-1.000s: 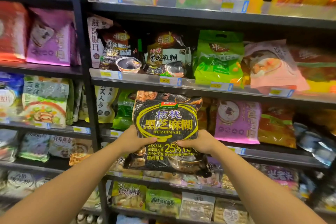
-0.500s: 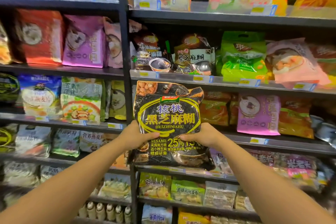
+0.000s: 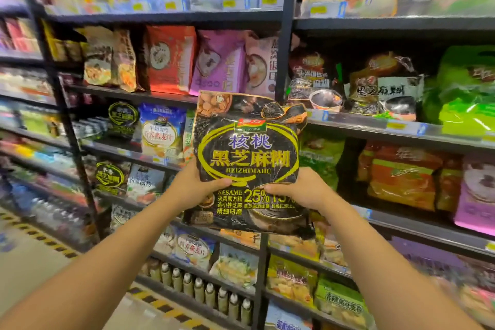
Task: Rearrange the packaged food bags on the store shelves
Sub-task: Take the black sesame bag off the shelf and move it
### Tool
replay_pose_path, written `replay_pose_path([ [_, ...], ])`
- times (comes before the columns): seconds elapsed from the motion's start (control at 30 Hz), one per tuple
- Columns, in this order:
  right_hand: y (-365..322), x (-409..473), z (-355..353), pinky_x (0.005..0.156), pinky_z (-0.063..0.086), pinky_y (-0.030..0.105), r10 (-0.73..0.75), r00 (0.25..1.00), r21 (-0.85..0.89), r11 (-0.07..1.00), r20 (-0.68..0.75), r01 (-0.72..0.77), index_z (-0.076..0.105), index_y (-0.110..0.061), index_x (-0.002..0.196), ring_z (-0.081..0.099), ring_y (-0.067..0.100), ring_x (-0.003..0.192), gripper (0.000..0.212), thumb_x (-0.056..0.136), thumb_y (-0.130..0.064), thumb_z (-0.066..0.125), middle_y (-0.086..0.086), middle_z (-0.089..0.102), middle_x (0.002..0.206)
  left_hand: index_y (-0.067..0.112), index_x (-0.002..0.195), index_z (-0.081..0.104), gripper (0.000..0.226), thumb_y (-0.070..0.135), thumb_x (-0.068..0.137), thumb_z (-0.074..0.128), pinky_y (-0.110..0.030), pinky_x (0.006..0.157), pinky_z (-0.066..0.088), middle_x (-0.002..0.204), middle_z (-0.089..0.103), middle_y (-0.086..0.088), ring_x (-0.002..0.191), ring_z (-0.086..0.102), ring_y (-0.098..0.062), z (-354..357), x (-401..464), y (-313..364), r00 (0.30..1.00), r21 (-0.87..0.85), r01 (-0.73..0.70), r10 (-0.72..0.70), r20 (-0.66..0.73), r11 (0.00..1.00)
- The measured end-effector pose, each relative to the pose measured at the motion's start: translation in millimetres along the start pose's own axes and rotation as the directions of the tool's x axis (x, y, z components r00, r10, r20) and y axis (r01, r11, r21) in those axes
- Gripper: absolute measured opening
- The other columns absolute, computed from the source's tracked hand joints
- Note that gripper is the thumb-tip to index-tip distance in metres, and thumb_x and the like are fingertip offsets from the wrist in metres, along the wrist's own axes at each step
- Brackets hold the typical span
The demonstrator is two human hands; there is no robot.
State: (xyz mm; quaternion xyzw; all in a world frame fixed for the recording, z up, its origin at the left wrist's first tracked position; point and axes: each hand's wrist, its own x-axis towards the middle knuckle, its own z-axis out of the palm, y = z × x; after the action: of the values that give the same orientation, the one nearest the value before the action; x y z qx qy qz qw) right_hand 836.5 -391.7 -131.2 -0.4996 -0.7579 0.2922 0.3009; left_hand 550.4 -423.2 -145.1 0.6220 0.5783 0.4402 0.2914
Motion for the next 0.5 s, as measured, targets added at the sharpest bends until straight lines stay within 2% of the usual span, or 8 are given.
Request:
replay_pose_path([
  [0.03,-8,8,6,0.099,0.053,0.056,-0.018,1.0,-0.005,1.0,0.012,0.018,0.079,-0.016,0.115,0.069,0.038,0.109,0.079,0.063,-0.075,0.078,0.014,0.078,0.115,0.041,0.125,0.052,0.071,0.057,0.065,0.086,-0.031,0.092,0.05,0.116,0.066,0.023,0.105,0.063,-0.003,-9,-1,-1,1.0,-0.002,0.0,0.0,-0.026,1.0],
  [0.07,-15,16,11,0.099,0.053,0.057,-0.03,0.999,-0.008,1.0,0.025,0.03,0.077,-0.012,0.117,0.068,0.041,0.111,0.086,0.061,-0.078,0.076,0.017,0.076,0.117,0.044,0.118,0.052,0.064,0.057,0.065,0.086,-0.023,0.084,0.049,0.111,0.066,0.026,0.099,0.063,0.006,-18,-3,-3,0.998,-0.003,-0.003,0.002,-0.055,1.0],
  [0.13,-27,31,23,0.1,0.055,0.054,-0.052,0.998,0.0,0.999,0.04,0.052,0.077,-0.015,0.116,0.07,0.037,0.109,0.075,0.068,-0.073,0.079,0.014,0.078,0.114,0.042,0.116,0.05,0.061,0.052,0.069,0.088,-0.009,0.07,0.044,0.106,0.066,0.028,0.092,0.06,0.016,-35,-4,-7,0.993,0.002,0.002,-0.001,-0.12,1.0],
  [0.2,-38,47,37,0.096,0.058,0.045,-0.068,0.997,0.033,0.997,0.045,0.067,0.078,-0.024,0.113,0.073,0.024,0.101,0.058,0.073,-0.065,0.084,0.0,0.08,0.106,0.039,0.122,0.048,0.066,0.046,0.072,0.09,-0.004,0.066,0.044,0.104,0.063,0.032,0.087,0.058,0.023,-55,-7,-12,0.979,0.001,-0.001,0.001,-0.203,1.0],
  [0.27,-50,62,55,0.087,0.059,0.036,-0.094,0.995,0.08,0.993,0.032,0.091,0.077,-0.03,0.109,0.073,0.013,0.094,0.049,0.073,-0.061,0.086,-0.012,0.079,0.099,0.042,0.124,0.049,0.069,0.046,0.07,0.091,-0.011,0.078,0.046,0.106,0.064,0.032,0.092,0.059,0.018,-76,-10,-16,0.962,0.005,-0.005,0.006,-0.271,1.0],
  [0.33,-65,75,73,0.077,0.058,0.03,-0.131,0.991,0.11,0.986,0.039,0.126,0.077,-0.032,0.106,0.073,0.01,0.091,0.043,0.074,-0.058,0.087,-0.017,0.079,0.094,0.047,0.116,0.052,0.063,0.045,0.068,0.093,-0.022,0.083,0.048,0.104,0.071,0.028,0.095,0.064,0.011,-97,-12,-23,0.945,-0.006,-0.003,0.001,-0.327,1.0],
  [0.43,-90,94,98,0.078,0.054,0.029,-0.181,0.982,0.167,0.971,0.055,0.17,0.076,-0.034,0.112,0.072,0.008,0.099,0.044,0.074,-0.053,0.089,-0.021,0.077,0.103,0.05,0.11,0.054,0.062,0.048,0.063,0.094,-0.012,0.073,0.048,0.101,0.067,0.042,0.092,0.063,0.019,-128,-17,-34,0.909,-0.004,-0.023,0.02,-0.416,1.0],
  [0.5,-108,106,115,0.08,0.052,0.031,-0.183,0.982,0.181,0.968,0.051,0.171,0.074,-0.033,0.117,0.07,0.007,0.1,0.052,0.072,-0.054,0.09,-0.02,0.076,0.107,0.047,0.118,0.056,0.072,0.053,0.058,0.095,-0.017,0.082,0.051,0.106,0.07,0.035,0.098,0.065,0.013,-150,-17,-43,0.891,-0.023,-0.025,0.011,-0.454,0.999],
])
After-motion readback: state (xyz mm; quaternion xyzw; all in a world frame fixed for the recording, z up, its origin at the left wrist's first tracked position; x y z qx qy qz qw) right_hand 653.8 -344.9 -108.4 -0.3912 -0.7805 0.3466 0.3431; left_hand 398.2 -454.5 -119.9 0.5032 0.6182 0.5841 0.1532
